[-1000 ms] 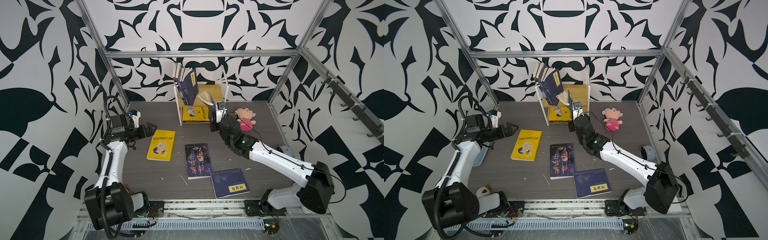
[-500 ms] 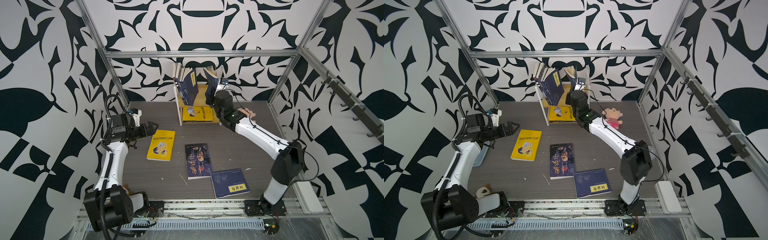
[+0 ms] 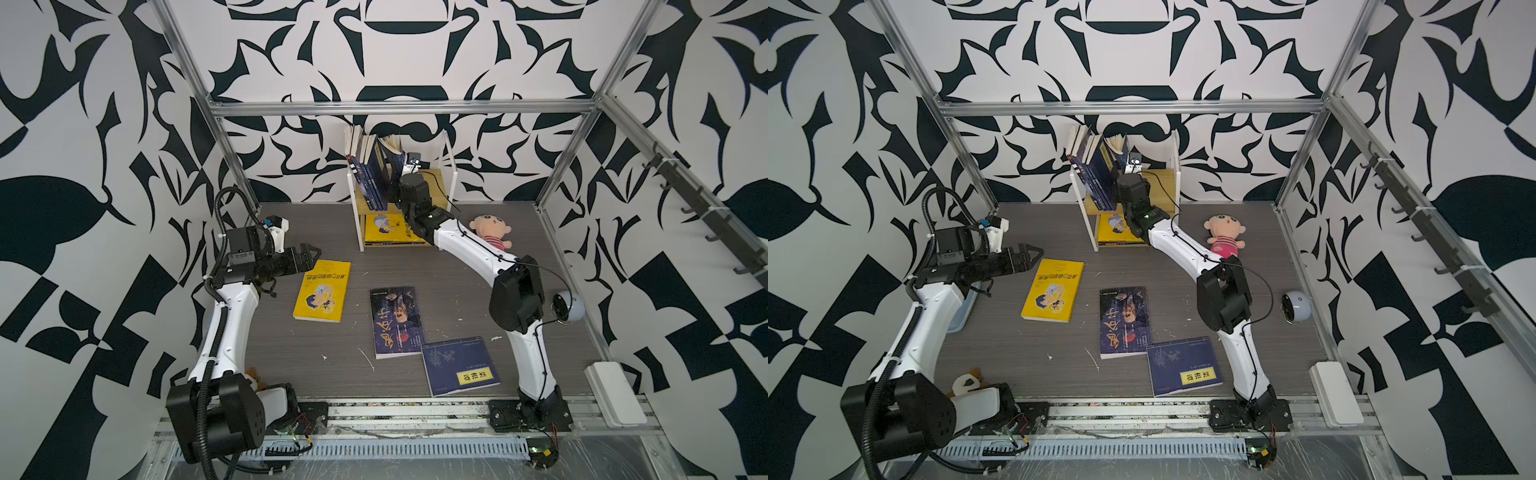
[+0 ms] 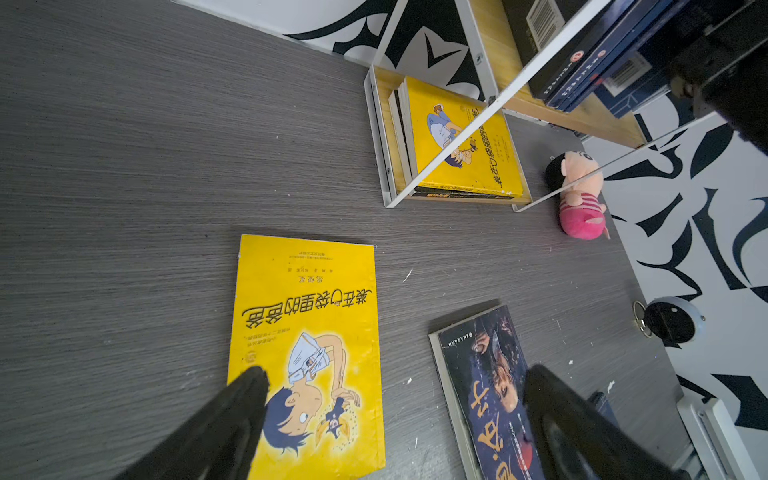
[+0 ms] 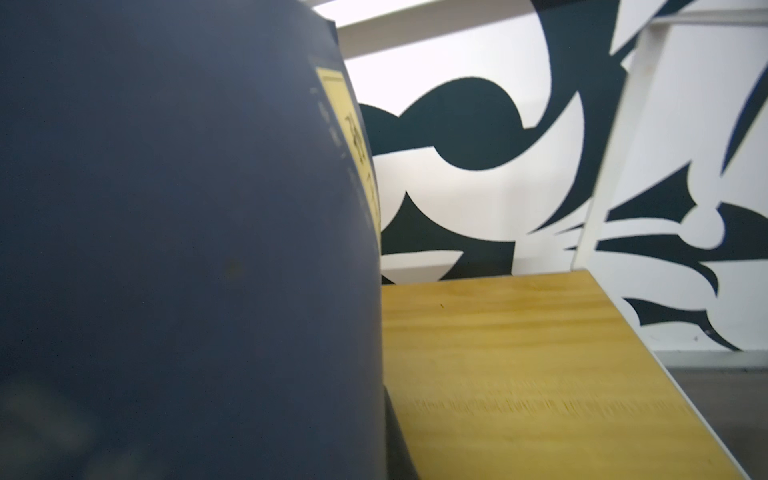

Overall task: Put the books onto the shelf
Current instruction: 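Carry the blue book with the right gripper to the upper shelf while left gripper withdraws, then stand the blue book beside the standing blue books with the right gripper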

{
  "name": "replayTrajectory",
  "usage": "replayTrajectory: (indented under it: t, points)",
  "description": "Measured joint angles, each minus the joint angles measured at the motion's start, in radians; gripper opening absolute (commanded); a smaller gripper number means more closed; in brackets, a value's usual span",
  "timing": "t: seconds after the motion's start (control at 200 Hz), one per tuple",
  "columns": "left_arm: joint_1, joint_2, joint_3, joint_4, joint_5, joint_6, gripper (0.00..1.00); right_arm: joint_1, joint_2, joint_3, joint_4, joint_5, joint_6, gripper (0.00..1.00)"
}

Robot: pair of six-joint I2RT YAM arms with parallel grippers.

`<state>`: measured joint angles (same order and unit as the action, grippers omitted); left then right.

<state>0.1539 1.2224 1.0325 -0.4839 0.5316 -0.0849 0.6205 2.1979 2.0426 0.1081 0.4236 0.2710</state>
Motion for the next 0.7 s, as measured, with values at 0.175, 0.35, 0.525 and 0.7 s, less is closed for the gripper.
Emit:
replayTrajectory:
  t: [0.175, 0.35, 0.525, 0.7]
  points:
    - [-0.003, -0.005, 0.0, 0.0, -0.005, 0.008, 1.0, -0.001, 0.025, 0.014, 0.039, -0.054, -0.058, 0.08]
    - [-0.003, -0.011, 0.0, 0.0, -0.012, 0.014, 1.0, 0.0, 0.016, -0.039, 0.102, -0.119, -0.13, 0.2]
    - [-0.003, -0.011, 0.0, 0.0, -0.011, 0.014, 0.99, 0.008, 0.008, -0.096, 0.16, -0.164, -0.193, 0.27]
    - [-0.003, -0.011, 0.0, 0.0, -0.012, 0.014, 1.0, 0.009, -0.044, -0.166, 0.16, -0.188, -0.236, 0.32]
